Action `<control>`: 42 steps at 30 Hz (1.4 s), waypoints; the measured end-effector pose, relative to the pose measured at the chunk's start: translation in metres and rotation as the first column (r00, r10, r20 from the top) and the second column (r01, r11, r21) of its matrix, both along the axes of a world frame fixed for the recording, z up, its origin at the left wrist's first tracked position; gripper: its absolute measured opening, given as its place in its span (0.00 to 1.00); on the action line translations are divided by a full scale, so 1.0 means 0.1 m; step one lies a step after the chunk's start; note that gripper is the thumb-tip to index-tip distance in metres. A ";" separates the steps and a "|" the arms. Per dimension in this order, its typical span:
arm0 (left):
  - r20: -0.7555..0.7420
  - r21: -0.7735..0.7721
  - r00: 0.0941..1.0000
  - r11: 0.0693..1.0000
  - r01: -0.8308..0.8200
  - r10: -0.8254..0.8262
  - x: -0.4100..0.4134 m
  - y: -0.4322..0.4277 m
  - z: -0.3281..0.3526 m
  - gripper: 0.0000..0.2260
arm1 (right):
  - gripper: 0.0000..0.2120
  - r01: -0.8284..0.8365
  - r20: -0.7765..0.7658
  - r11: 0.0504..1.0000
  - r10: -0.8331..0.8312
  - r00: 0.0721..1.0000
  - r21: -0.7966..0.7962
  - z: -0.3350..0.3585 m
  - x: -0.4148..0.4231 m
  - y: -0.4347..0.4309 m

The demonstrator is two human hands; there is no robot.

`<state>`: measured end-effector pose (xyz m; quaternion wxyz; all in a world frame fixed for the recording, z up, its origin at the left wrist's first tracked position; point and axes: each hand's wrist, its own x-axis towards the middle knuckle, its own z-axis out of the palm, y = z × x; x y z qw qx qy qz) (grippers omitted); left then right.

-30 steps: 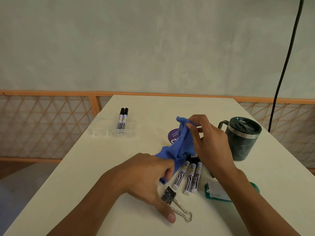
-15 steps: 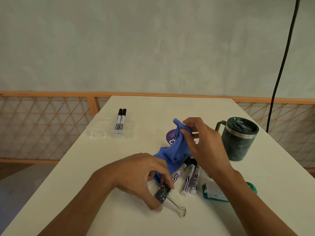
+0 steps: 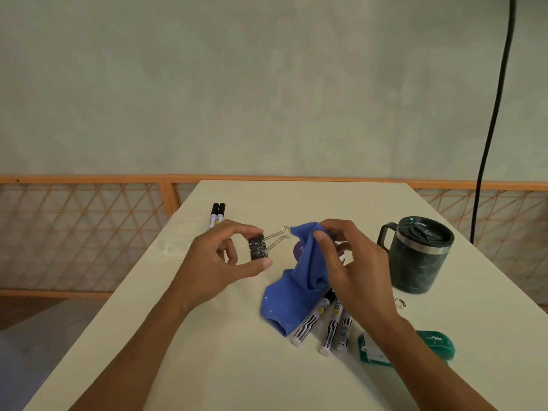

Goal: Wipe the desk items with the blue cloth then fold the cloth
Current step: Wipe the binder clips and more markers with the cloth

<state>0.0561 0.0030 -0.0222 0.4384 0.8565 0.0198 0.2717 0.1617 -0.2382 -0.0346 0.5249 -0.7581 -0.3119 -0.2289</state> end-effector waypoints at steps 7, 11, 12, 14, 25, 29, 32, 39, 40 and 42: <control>0.280 0.358 0.942 0.891 -0.280 0.184 0.06 0.06 -0.09 0.23 | 0.07 -0.032 -0.053 0.990 0.040 0.998 0.137 0.04 -0.07 0.02; 0.334 0.521 0.939 0.814 -0.257 0.083 0.08 0.06 -0.14 0.22 | 0.08 -0.008 -0.036 0.992 0.013 0.999 0.124 0.02 -0.08 0.03; 0.331 0.547 0.941 0.800 -0.245 0.062 0.09 0.04 -0.14 0.22 | 0.09 -0.022 -0.014 0.993 0.024 1.000 0.112 0.03 -0.10 0.03; 0.342 0.586 0.939 0.775 -0.236 0.028 0.10 -0.02 -0.15 0.21 | 0.11 -0.078 0.051 0.996 0.076 0.996 0.043 0.02 -0.14 0.06; 0.355 0.660 0.928 0.733 -0.165 -0.110 0.11 -0.09 -0.13 0.18 | 0.05 -0.137 0.089 0.945 0.170 0.981 -0.298 -0.16 0.06 0.08; 0.331 0.635 0.936 0.762 -0.126 -0.120 0.10 -0.05 -0.11 0.19 | 0.04 -0.139 0.061 0.940 0.166 0.984 -0.312 -0.17 0.08 0.08; 0.326 0.617 0.936 0.779 -0.107 -0.130 0.10 -0.05 -0.12 0.18 | 0.04 -0.180 0.063 0.926 0.212 0.975 -0.331 -0.13 0.10 0.06; 0.387 0.631 0.909 0.762 -0.142 -0.151 0.13 -0.11 -0.18 0.17 | 0.05 -0.232 -0.035 0.933 0.231 0.972 -0.275 -0.08 0.05 0.06; 0.397 0.631 0.905 0.762 -0.149 -0.152 0.14 -0.11 -0.19 0.17 | 0.05 -0.243 -0.037 0.926 0.242 0.969 -0.289 -0.07 0.06 0.06; 0.407 0.623 0.901 0.767 -0.154 -0.149 0.14 -0.11 -0.20 0.17 | 0.09 -0.263 -0.063 0.905 0.257 0.964 -0.333 -0.06 0.08 0.05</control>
